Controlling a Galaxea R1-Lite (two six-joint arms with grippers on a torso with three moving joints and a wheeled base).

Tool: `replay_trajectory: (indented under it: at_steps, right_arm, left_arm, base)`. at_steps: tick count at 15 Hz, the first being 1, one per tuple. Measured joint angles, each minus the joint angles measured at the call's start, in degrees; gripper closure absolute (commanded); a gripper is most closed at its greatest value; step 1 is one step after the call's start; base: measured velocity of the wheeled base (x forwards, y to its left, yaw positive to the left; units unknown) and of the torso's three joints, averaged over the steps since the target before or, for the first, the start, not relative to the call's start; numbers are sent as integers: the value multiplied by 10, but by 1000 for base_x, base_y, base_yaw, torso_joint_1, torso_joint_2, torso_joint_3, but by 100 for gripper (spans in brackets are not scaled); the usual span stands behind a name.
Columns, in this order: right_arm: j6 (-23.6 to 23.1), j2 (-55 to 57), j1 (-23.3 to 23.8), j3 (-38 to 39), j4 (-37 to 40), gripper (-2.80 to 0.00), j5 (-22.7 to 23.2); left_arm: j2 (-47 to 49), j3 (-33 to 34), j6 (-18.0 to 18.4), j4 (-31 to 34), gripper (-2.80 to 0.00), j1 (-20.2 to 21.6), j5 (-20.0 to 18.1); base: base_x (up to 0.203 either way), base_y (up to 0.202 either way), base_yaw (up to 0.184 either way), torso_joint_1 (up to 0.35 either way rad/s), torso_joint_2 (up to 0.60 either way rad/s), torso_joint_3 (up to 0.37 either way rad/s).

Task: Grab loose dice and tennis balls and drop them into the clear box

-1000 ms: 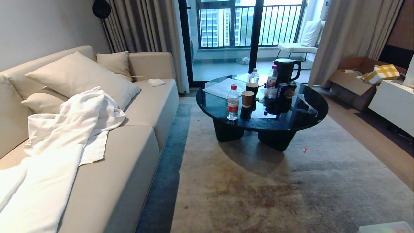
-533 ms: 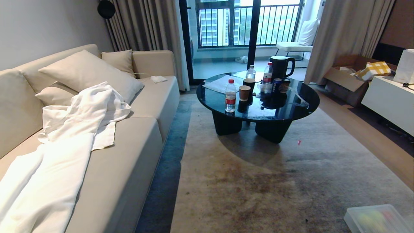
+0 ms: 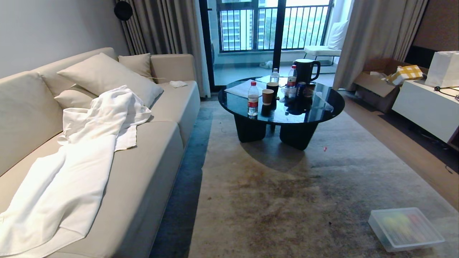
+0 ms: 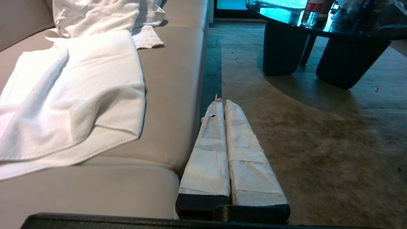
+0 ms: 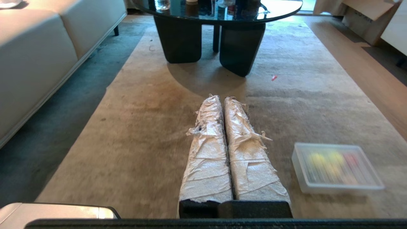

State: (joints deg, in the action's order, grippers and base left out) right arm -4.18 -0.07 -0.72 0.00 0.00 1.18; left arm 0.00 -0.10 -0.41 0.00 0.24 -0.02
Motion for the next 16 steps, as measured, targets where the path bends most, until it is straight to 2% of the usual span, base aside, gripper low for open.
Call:
replay_trajectory:
  at_steps: [5, 16]
  right_arm:
    - [0, 0, 0, 0, 0, 0, 0]
    - [2, 0, 1, 0, 0, 0, 0]
  left_arm:
    - [0, 0, 0, 0, 0, 0, 0]
    - [0, 0, 0, 0, 0, 0, 0]
  base:
    - [-171, 0, 0, 2, 2, 3]
    - [-5, 0, 0, 0, 0, 0]
